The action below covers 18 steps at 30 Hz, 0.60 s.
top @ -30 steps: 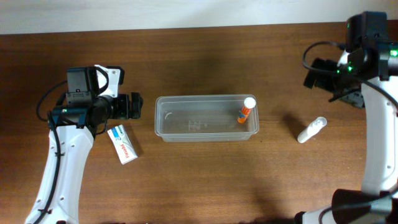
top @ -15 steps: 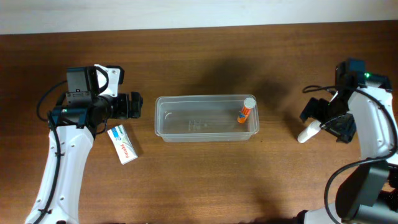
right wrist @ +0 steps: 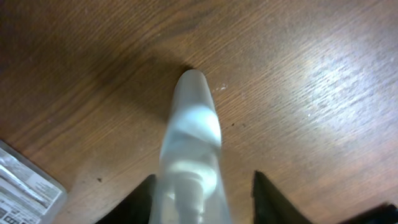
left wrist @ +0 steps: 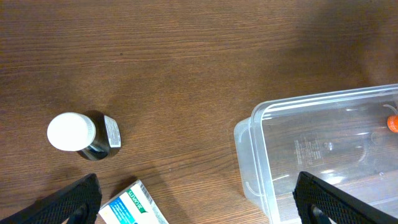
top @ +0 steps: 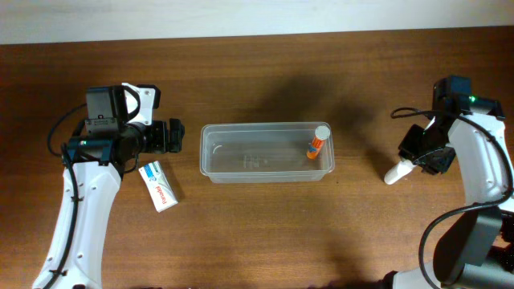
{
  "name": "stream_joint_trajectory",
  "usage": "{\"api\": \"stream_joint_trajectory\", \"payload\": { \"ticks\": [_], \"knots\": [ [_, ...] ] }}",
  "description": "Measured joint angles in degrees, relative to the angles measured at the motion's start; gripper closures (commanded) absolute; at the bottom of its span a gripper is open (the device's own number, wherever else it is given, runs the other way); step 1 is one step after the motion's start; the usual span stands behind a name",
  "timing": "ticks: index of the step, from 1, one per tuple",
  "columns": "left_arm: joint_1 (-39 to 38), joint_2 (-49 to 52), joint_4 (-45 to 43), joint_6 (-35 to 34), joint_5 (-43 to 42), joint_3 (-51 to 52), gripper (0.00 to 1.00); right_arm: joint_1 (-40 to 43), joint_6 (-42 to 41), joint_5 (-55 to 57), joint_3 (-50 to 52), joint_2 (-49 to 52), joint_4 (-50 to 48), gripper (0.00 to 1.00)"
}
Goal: Pack container
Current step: 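Grasp the white spray bottle with the right gripper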
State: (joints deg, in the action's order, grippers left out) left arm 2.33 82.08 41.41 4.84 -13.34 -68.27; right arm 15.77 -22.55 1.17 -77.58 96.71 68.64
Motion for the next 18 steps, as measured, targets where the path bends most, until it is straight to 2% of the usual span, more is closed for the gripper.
{"api": "stream_joint_trajectory", "payload": {
  "ticks": [6,10,16,18],
  "knots": [
    [0.0,0.0,0.0,0.0,0.0,0.0,0.01,0.0,0.0,-0.4,0.0,0.0,0.0,0.82],
    [0.0,0.0,0.0,0.0,0.0,0.0,0.00,0.0,0.5,-0.7,0.0,0.0,-0.1,0.83],
    [0.0,0.0,0.0,0.0,0.0,0.0,0.01,0.0,1.1,-1.2,0.0,0.0,-0.1,0.96],
    [0.0,0.0,0.0,0.0,0.0,0.0,0.01,0.0,1.8,-1.3,0.0,0.0,-0.2,0.96]
  ]
}}
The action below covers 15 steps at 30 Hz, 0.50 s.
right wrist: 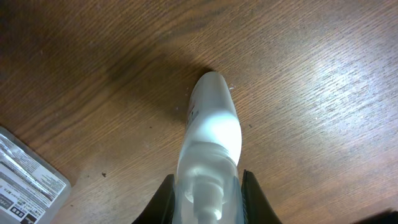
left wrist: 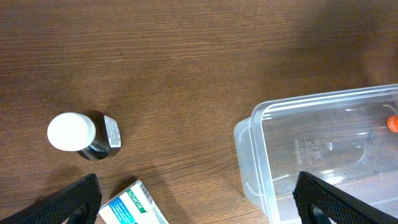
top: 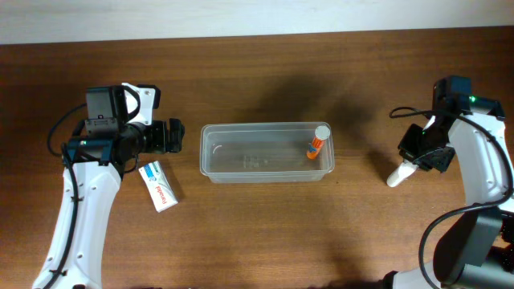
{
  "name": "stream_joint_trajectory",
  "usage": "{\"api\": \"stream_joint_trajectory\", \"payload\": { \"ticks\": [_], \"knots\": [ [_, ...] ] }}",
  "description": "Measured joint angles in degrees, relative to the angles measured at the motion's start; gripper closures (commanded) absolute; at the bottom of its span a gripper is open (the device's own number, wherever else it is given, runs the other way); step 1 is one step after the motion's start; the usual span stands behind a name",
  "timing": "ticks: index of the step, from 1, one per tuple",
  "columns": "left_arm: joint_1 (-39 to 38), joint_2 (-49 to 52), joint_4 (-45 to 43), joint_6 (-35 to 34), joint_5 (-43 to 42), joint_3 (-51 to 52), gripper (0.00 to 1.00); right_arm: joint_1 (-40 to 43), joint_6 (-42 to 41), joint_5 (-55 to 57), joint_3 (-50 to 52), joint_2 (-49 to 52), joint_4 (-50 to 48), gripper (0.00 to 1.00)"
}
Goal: Pack container
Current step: 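Grasp the white spray bottle with the right gripper, then place the white spray bottle upright in the container beside the tube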
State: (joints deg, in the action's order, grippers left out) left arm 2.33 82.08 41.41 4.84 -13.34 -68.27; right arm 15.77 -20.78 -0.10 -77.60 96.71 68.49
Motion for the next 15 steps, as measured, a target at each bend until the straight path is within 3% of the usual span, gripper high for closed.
{"api": "stream_joint_trajectory", "payload": {
  "ticks": [9,15],
  "knots": [
    [0.0,0.0,-0.2,0.0,0.0,0.0,0.01,-1.5,4.1,0.3,-5.6,-0.1,7.0,0.96],
    [0.0,0.0,-0.3,0.0,0.0,0.0,0.01,-11.8,7.5,0.4,-17.6,-4.3,13.2,0.96]
  ]
}}
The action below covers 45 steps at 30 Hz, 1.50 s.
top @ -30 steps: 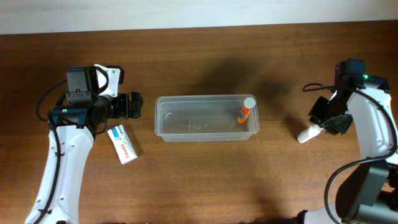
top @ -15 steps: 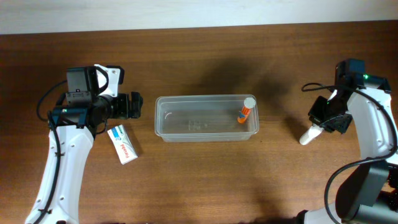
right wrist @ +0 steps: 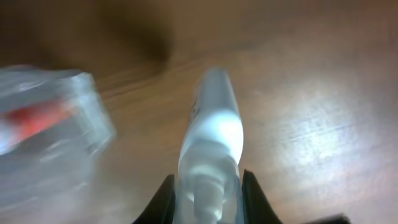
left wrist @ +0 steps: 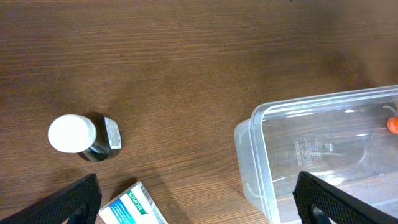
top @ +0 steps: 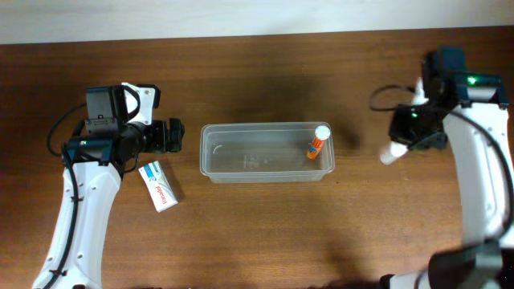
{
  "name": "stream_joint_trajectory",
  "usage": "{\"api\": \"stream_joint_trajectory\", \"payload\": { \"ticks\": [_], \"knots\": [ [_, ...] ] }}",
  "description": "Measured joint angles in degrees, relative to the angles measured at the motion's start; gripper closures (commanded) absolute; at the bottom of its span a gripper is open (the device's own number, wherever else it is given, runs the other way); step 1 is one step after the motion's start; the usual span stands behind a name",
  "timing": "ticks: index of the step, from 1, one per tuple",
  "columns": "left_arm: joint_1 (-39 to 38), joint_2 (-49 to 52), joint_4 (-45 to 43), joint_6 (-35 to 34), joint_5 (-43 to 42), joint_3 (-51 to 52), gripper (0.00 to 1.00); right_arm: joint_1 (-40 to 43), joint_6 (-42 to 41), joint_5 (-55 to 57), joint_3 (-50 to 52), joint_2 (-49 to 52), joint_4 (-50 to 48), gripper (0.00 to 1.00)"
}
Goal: Pack container
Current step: 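Place the white spray bottle upright in the container beside the tube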
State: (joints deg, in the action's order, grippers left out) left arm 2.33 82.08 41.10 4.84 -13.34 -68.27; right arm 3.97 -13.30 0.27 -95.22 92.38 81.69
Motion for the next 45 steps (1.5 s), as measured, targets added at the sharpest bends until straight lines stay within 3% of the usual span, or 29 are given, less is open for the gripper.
{"api": "stream_joint_trajectory", "payload": {
  "ticks": [7,16,27,32,42,45],
  "knots": [
    [0.0,0.0,0.0,0.0,0.0,0.0,0.01,-15.9,-1.1,-0.8,-5.3,-7.4,2.0,0.96],
    [0.0,0.0,0.0,0.0,0.0,0.0,0.01,-26.6,-3.0,-0.8,-5.3,-3.6,2.5,0.96],
    [0.0,0.0,0.1,0.0,0.0,0.0,0.00,-27.3,-3.2,-0.5,-5.2,7.0,1.8,0.96],
    [0.0,0.0,0.0,0.0,0.0,0.0,0.01,-27.3,-3.6,-0.3,-1.6,11.2,-2.9,0.96],
    [0.0,0.0,0.1,0.0,0.0,0.0,0.01,-27.3,-4.7,-0.1,8.2,11.7,-12.7,0.96],
    [0.0,0.0,0.1,0.0,0.0,0.0,0.01,-27.3,-4.7,-0.1,9.4,10.8,-13.3,0.90]
  ]
}}
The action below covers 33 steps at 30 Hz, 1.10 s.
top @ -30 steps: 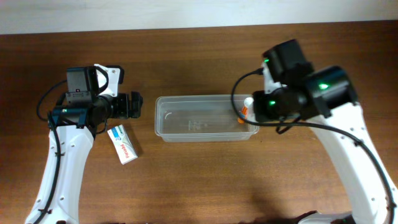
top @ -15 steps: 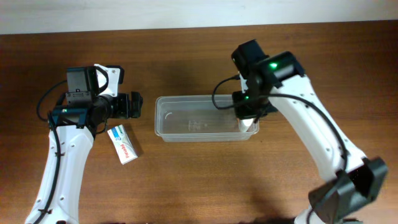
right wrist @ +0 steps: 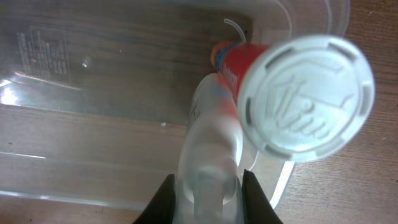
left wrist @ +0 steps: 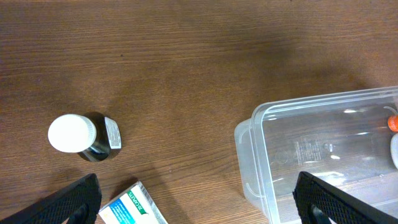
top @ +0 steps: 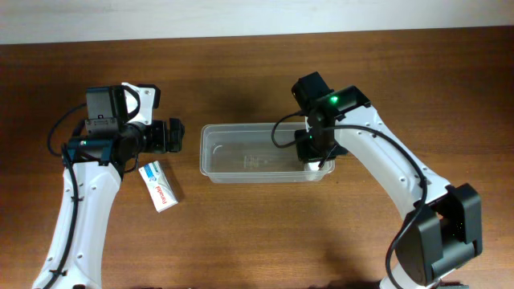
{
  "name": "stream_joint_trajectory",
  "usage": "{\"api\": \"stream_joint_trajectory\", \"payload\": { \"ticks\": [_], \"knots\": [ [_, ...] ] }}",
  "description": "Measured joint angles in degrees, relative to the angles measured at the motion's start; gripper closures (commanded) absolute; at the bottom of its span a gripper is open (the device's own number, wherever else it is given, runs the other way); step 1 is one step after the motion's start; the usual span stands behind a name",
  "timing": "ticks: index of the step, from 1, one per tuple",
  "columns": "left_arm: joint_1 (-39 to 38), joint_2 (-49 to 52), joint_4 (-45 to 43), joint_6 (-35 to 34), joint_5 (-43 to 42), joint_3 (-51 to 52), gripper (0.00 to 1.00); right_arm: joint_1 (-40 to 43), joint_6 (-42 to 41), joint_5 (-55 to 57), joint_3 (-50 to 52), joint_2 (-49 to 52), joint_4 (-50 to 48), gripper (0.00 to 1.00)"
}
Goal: Pack container
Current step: 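Place the white spray bottle upright in the container beside the tube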
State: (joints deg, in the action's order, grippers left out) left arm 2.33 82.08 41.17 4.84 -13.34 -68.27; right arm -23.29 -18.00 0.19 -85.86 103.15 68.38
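Observation:
A clear plastic container [top: 241, 152] lies at the table's middle. An orange tube with a white cap [right wrist: 303, 106] stands in its right end, also glimpsed in the left wrist view [left wrist: 392, 123]. My right gripper [right wrist: 208, 190] is shut on a translucent white bottle [right wrist: 210, 134], whose tip points down into the container beside the tube. From overhead the right gripper [top: 312, 154] hangs over the container's right end. My left gripper [left wrist: 199, 202] is wide open with nothing between its fingers, left of the container [left wrist: 323, 155].
A dark bottle with a white cap [left wrist: 79, 134] stands left of the container. A white and blue box [top: 158, 186] lies flat below my left gripper [top: 170, 135]. Bare wood lies right of the container.
My right gripper has moved left with the white bottle, from beyond the container's right end to over that end, the bottle's tip now inside. The left arm has not moved.
My right gripper stood open around the white bottle lying at the far right of the table. Then it was shut on the bottle there. Then it held the bottle nearer the container, and now holds it inside the container's right end.

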Motion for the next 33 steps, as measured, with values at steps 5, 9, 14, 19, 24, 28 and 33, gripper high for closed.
{"api": "stream_joint_trajectory", "payload": {
  "ticks": [5,9,14,19,24,28,33],
  "knots": [
    [0.0,0.0,0.0,0.0,0.0,0.0,0.01,0.0,0.0,0.2,0.3,-0.2,-0.2,0.77],
    [0.0,0.0,0.0,0.0,0.0,0.0,0.01,0.0,0.0,0.4,1.1,0.0,0.2,0.64],
    [0.0,0.0,0.0,0.0,0.0,0.0,0.01,0.0,0.0,0.3,1.7,1.0,2.5,0.54],
    [0.0,0.0,0.0,0.0,0.0,0.0,0.01,0.0,0.3,0.3,-1.9,0.9,6.3,0.45],
    [0.0,0.0,0.0,0.0,0.0,0.0,0.01,0.2,0.5,3.0,-13.5,-2.1,12.0,0.02],
    [0.0,0.0,0.0,0.0,0.0,0.0,0.01,2.7,0.4,4.1,-22.5,-7.0,12.4,0.02],
    [0.0,0.0,0.0,0.0,0.0,0.0,0.01,16.7,-0.7,4.5,-25.4,-12.6,14.0,0.02]
  ]
}}
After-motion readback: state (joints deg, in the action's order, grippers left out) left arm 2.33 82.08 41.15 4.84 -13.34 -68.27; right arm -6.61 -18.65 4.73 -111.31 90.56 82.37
